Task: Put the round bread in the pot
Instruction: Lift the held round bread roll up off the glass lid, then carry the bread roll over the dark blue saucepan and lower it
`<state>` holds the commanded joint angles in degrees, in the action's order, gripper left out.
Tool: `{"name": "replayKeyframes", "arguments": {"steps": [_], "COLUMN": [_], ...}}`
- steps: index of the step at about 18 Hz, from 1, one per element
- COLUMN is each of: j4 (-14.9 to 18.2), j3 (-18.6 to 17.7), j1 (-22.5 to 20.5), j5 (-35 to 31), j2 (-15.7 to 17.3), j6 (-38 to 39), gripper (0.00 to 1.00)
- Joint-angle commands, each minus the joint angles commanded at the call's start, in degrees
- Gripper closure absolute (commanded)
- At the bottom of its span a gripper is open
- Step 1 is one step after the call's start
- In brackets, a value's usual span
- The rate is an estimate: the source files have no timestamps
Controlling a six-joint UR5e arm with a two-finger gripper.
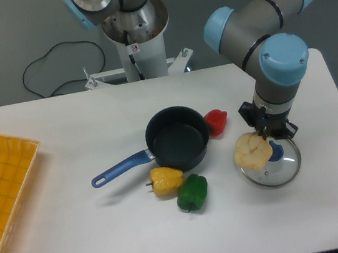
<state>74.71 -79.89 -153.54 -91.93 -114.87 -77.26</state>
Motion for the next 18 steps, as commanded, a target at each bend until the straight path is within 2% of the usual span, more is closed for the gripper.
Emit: {"name": "replayKeyframes", "arguments": {"steps": [7,9,12,18], "j4": [-0.44,-1.66,-5.0,-6.5], "j3": [-0.88,-1.49,-4.03,-12.2], "j1": [0.0,0.17,0.96,2.72], "j5": [0.18,0.18,0.26,0.88], "j2": [0.09,0.0,0.79,6.93], "j6": [0.0,0.09,0.17,0.09], "gripper": [1.0,1.0,1.0,1.0]}}
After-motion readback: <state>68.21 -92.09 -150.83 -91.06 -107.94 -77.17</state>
